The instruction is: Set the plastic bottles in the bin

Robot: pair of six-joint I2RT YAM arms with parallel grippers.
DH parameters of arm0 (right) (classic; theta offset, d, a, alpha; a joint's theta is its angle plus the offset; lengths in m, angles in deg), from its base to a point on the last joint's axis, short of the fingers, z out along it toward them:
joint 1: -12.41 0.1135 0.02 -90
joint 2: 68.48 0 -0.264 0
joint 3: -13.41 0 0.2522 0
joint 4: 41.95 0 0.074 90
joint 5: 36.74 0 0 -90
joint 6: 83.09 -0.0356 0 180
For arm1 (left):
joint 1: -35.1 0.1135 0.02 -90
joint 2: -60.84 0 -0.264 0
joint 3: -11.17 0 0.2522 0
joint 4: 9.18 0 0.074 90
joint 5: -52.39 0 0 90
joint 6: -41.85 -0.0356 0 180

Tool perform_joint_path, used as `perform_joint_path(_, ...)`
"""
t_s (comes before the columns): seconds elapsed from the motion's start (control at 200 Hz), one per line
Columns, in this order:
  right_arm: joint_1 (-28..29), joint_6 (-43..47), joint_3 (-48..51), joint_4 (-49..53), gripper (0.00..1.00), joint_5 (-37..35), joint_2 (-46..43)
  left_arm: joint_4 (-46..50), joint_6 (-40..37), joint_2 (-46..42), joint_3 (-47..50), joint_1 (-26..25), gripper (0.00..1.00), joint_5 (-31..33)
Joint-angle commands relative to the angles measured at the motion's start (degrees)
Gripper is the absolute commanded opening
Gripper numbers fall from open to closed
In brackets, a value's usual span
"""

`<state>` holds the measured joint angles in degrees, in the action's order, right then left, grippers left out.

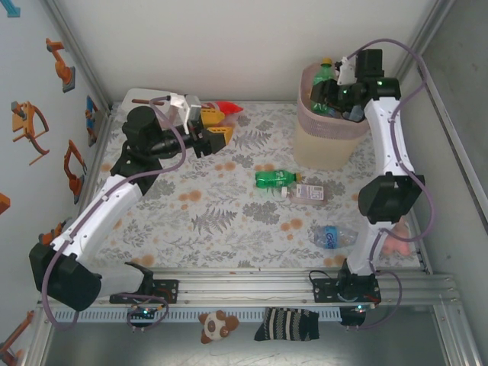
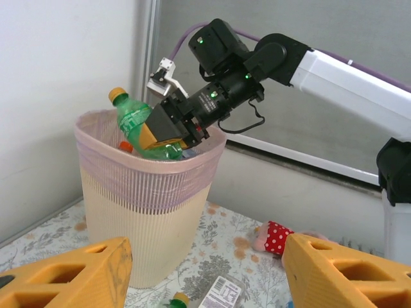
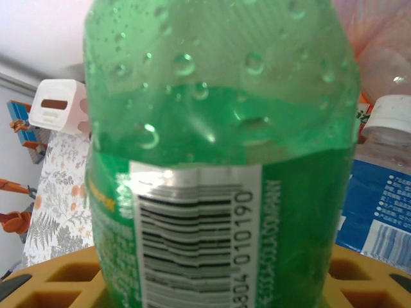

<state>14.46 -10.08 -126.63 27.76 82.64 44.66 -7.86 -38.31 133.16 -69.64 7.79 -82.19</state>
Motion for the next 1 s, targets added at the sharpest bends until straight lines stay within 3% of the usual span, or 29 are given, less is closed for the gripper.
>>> perform_joint_path(0.0, -0.2, -0.07, -1.96, 1.56, 0.51, 2.72, 1.92, -2.62, 2.42, 0.88, 0.25, 0.24, 0.63, -0.32)
perform_joint_path(0.13, -0.15, 0.99, -2.39, 2.75, 0.53, 3.57, 4.63, -2.49, 2.98, 1.15, 0.17, 0.23, 0.62, -0.34)
perform_joint_path(0.26, -0.17, 1.59, -2.48, 3.15, 0.59, 2.88, 5.72, -2.32, 2.99, 0.99, 0.12, 0.15, 0.63, -0.18)
perform_joint_path(0.386, -0.19, 1.61, -2.57, 3.19, 0.72, 2.49, 5.3, -1.41, 2.88, 0.73, -0.06, 0.15, 0.64, 0.53)
perform_joint_path(0.541, -0.19, 1.94, -2.7, 3.55, 0.77, 0.7, 3.5, -1.12, 2.9, 0.73, -0.12, 0.15, 0.64, 0.79)
perform_joint_path(0.996, -0.17, 2.32, -1.82, 4.97, 0.77, -3.41, -3.68, 5.42, 4.81, 2.88, -2.6, -0.29, 0.61, 4.89)
